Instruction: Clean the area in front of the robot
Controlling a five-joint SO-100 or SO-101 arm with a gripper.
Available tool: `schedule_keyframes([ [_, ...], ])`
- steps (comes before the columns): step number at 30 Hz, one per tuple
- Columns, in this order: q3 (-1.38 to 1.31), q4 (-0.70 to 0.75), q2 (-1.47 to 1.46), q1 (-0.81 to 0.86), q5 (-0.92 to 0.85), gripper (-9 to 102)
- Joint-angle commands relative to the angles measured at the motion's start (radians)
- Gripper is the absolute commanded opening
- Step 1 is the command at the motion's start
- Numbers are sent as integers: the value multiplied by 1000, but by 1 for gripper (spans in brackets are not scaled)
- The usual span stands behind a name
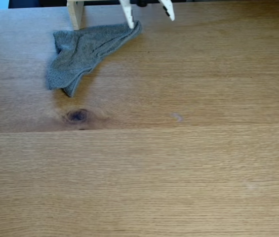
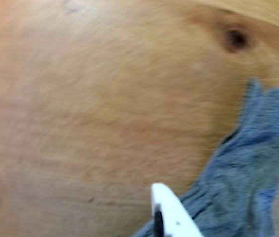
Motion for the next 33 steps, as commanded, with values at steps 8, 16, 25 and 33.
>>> schedule_keyframes([
  [8, -425, -3, -405, 456, -14, 48],
  [16, -459, -77, -723, 750, -276, 54],
  [25, -474, -172, -977, 876, -611, 51],
  [33, -474, -345, -1143, 857, -724, 45],
])
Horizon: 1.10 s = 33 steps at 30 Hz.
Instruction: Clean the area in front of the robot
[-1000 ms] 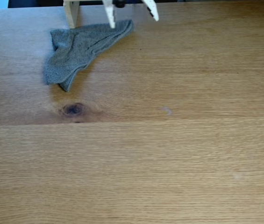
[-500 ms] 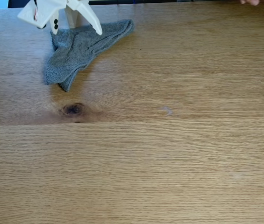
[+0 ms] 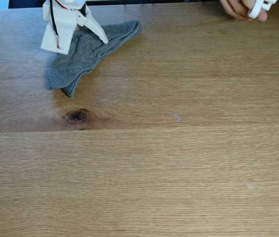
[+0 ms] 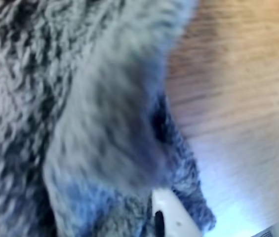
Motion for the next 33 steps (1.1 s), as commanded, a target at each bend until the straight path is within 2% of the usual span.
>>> schedule_keyframes([
  [1, -58, -87, -52, -12, -43, 44],
  [5, -58, -158, -129, -35, -52, 40],
  [10, -58, -222, -181, -74, 35, 24],
  [16, -58, -215, -193, -101, 144, 11],
  [22, -58, -201, -147, -137, 268, 7],
  [25, -49, -259, -83, -153, 383, 6],
  [27, -44, -302, -29, -164, 434, 0],
  [33, -43, -359, 146, -213, 514, 0],
])
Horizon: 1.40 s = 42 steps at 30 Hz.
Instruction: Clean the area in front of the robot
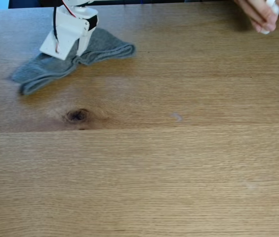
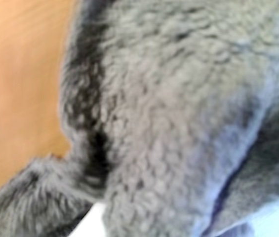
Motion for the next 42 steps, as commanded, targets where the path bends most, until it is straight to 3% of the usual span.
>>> schedule_keyframes([
  [1, -69, -100, 196, -35, 32, 0],
  [14, -67, -60, 511, -216, 8, 0],
  [26, -67, 379, 703, -607, -84, 0],
  [31, -67, 479, 727, -822, -77, 0],
  [37, -84, 359, 574, -1015, -23, 0],
  [42, -87, 95, 417, -1081, 8, 0],
])
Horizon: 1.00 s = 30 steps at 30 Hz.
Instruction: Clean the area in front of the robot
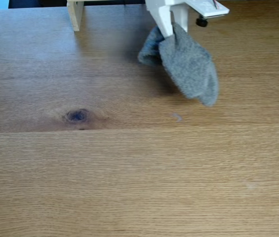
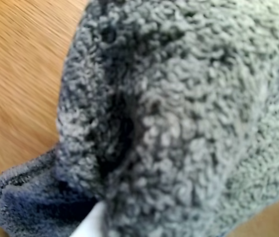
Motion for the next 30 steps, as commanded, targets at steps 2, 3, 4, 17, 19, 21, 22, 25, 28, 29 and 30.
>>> schedule_keyframes([
  [2, -84, -238, -121, -55, 26, 0],
  [3, -84, -293, -160, -63, 35, 0],
  [4, -86, -336, -195, -71, 46, 0],
  [17, -520, -186, -558, -123, 129, 0],
  [19, -574, -219, -640, -107, 101, 0],
  [21, -626, -262, -732, -80, 61, 0],
  [22, -652, -282, -776, -61, 43, 0],
  [25, -726, -301, -897, 2, -2, 0],
  [28, -798, -344, -1008, 71, -49, 0],
  [29, -824, -351, -1037, 97, -58, 0],
  [30, -848, -353, -1058, 123, -61, 0],
])
